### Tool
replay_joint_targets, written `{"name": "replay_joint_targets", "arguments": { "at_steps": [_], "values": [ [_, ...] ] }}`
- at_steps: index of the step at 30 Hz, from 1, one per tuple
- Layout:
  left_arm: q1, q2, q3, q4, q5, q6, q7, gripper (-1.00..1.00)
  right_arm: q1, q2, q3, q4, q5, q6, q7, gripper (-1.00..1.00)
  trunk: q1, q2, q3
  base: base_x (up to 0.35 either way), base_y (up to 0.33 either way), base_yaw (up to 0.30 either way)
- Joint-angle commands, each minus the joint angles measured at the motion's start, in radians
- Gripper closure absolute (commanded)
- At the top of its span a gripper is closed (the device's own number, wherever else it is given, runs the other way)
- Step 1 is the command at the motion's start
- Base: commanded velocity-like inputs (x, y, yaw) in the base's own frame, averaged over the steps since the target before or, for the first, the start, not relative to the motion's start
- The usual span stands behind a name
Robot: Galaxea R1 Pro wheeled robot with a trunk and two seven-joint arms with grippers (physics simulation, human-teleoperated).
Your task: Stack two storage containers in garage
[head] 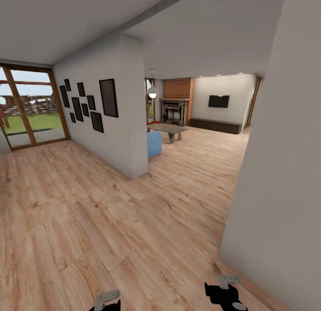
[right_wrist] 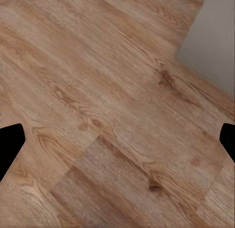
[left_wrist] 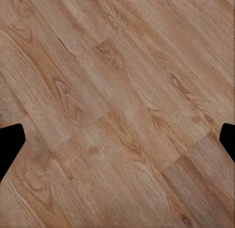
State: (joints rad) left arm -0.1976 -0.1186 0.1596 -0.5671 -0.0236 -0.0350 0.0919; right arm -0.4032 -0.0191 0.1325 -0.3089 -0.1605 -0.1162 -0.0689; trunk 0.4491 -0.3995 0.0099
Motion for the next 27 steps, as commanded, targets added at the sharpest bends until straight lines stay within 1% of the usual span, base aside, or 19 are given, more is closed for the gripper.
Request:
{"name": "replay_joint_targets", "arguments": {
  "at_steps": [1,11,18,27],
  "values": [
    [0.0,-0.001,0.004,0.001,-0.002,-0.003,0.0,-1.0,0.0,-0.001,0.009,0.001,-0.01,-0.003,-0.005,-1.0,0.001,-0.001,0.0,0.327,0.0,0.086],
    [0.0,-0.003,0.004,0.001,-0.002,-0.003,0.0,-1.0,0.0,-0.001,0.008,0.001,-0.011,-0.003,-0.005,-1.0,0.001,-0.001,0.0,0.327,0.024,0.019],
    [0.0,-0.003,0.003,0.001,-0.002,-0.003,0.0,-1.0,0.0,-0.001,0.008,0.001,-0.011,-0.003,-0.005,-1.0,0.001,-0.001,0.0,0.326,0.115,0.0],
    [0.0,-0.003,0.003,0.001,-0.002,-0.003,0.0,-1.0,0.0,-0.001,0.008,0.004,-0.011,-0.003,-0.005,-1.0,0.001,-0.001,0.0,0.311,0.171,0.0]
  ]
}}
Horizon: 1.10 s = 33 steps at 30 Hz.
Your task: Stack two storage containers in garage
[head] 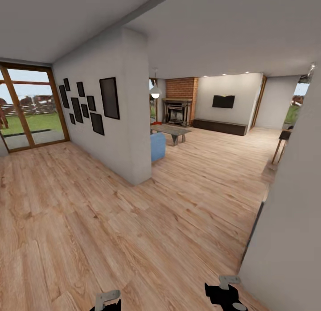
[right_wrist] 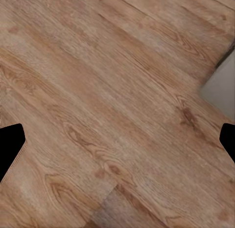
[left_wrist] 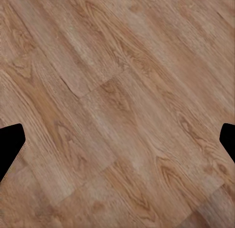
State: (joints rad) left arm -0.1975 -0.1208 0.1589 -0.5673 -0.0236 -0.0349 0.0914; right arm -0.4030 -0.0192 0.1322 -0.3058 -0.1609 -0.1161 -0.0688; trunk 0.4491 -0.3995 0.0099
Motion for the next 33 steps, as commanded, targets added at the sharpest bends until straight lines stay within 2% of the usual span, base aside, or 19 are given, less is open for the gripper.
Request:
{"name": "replay_joint_targets", "arguments": {
  "at_steps": [1,15,33],
  "values": [
    [0.0,-0.001,0.004,0.001,-0.002,-0.003,0.0,-1.0,0.0,-0.001,0.009,0.001,-0.011,-0.004,-0.005,-1.0,0.001,-0.001,0.0,0.308,0.179,0.0],
    [0.0,-0.002,0.004,0.001,-0.002,-0.003,0.0,-1.0,0.0,-0.001,0.009,0.002,-0.01,-0.004,-0.005,-1.0,0.001,-0.001,0.0,0.302,0.192,-0.009],
    [0.0,-0.005,0.004,0.001,-0.002,-0.002,0.0,-1.0,0.0,0.0,0.009,0.002,-0.01,-0.004,-0.005,-1.0,0.001,-0.001,0.0,0.28,0.169,-0.25]
  ]
}}
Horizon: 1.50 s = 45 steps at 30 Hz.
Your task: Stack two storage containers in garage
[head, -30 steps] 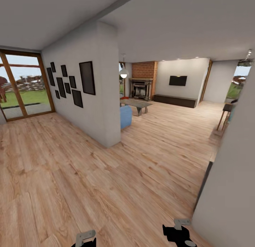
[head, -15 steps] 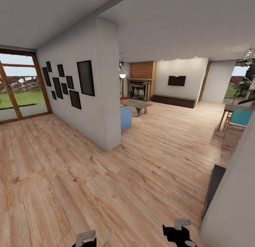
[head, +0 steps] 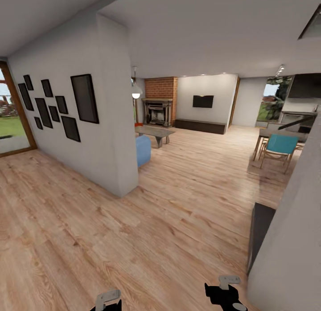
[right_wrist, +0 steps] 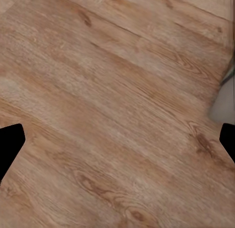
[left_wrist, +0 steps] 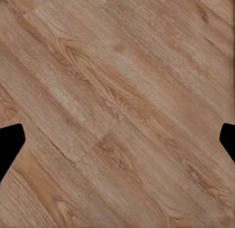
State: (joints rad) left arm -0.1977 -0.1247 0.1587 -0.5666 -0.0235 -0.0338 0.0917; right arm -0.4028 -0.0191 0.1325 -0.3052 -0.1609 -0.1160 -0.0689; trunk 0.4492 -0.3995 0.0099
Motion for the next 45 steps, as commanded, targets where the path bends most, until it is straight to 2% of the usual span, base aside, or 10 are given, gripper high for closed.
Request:
{"name": "replay_joint_targets", "arguments": {
  "at_steps": [1,21,30,45],
  "values": [
    [0.0,0.0,0.004,0.001,-0.003,-0.003,0.0,-1.0,-0.001,-0.001,0.009,0.001,-0.01,-0.004,-0.005,-1.0,0.001,-0.001,0.0,0.263,0.208,-0.267],
    [0.0,-0.001,0.004,0.001,-0.003,-0.003,-0.001,-1.0,-0.001,-0.001,0.009,0.001,-0.01,-0.004,-0.005,-1.0,0.001,-0.001,0.0,0.26,0.213,-0.261],
    [0.0,0.001,0.004,0.001,-0.002,-0.002,-0.001,-1.0,-0.001,0.001,0.009,0.002,-0.011,-0.004,-0.005,-1.0,0.001,-0.001,0.0,0.277,0.171,-0.031],
    [0.0,0.001,0.004,0.001,-0.003,-0.001,-0.001,-1.0,-0.001,0.001,0.009,0.008,-0.01,-0.004,-0.005,-1.0,0.001,-0.001,0.0,0.32,-0.015,0.0]
  ]
}}
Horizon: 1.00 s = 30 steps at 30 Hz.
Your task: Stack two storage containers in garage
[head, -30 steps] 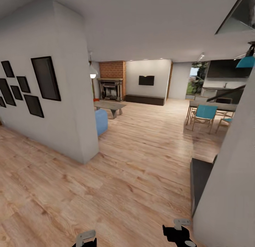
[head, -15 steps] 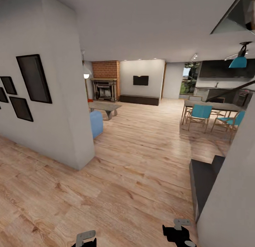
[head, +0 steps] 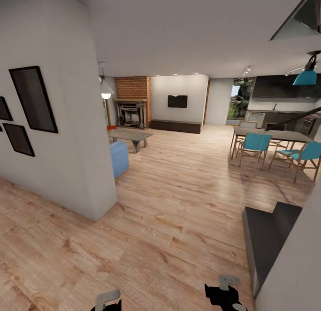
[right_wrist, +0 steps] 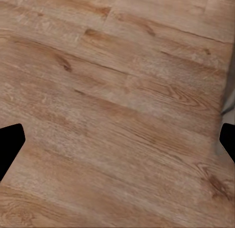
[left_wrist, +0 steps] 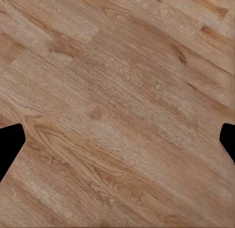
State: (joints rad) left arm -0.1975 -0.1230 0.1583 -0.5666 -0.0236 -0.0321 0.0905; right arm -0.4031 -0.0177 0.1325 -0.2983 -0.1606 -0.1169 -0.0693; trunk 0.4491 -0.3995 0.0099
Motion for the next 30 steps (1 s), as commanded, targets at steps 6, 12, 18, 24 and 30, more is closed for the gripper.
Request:
{"name": "replay_joint_targets", "arguments": {
  "at_steps": [6,12,18,24,30],
  "values": [
    [0.0,0.0,0.004,0.001,-0.002,-0.003,0.0,-1.0,0.0,-0.001,0.009,0.001,-0.01,-0.004,-0.004,-1.0,0.001,-0.001,0.0,0.325,-0.117,0.0],
    [0.0,0.0,0.004,0.001,-0.002,-0.003,0.0,-1.0,0.0,-0.001,0.008,0.001,-0.01,-0.004,-0.004,-1.0,0.001,-0.001,0.0,0.325,-0.109,0.0],
    [-0.001,-0.001,0.004,0.0,-0.002,-0.004,0.0,-1.0,0.0,-0.001,0.007,0.001,-0.011,-0.004,-0.004,-1.0,0.001,-0.001,0.0,0.325,-0.102,0.0],
    [0.0,0.0,0.004,0.0,-0.002,-0.005,0.0,-1.0,0.0,-0.001,0.007,0.001,-0.011,-0.004,-0.004,-1.0,0.001,-0.001,0.0,0.325,-0.047,0.0],
    [0.0,0.001,0.004,0.001,-0.002,-0.005,0.0,-1.0,0.0,-0.001,0.008,0.001,-0.011,-0.004,-0.004,-1.0,0.001,-0.001,0.0,0.325,-0.003,0.0]
  ]
}}
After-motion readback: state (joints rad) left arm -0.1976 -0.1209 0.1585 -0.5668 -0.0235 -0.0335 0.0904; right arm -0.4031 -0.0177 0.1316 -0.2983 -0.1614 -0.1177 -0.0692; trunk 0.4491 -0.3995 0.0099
